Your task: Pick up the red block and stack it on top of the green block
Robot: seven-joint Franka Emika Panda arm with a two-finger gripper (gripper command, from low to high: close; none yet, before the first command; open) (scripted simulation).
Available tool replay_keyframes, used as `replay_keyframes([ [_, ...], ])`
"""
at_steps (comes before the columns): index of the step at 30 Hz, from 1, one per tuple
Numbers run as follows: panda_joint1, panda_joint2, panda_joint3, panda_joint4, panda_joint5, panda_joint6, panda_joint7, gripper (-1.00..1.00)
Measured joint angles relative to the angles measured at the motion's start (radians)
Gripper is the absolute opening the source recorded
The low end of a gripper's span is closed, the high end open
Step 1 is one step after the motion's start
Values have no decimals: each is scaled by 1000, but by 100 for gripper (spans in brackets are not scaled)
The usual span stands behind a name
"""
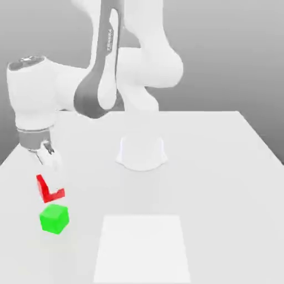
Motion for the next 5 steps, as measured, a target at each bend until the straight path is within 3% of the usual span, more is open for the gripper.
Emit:
replay_keyframes([
  [2,-9,68,17,3,31,63,-20,-100],
  [3,-13,93,23,4,43,87,-28,100],
  [5,-13,93,23,4,43,87,-28,100],
])
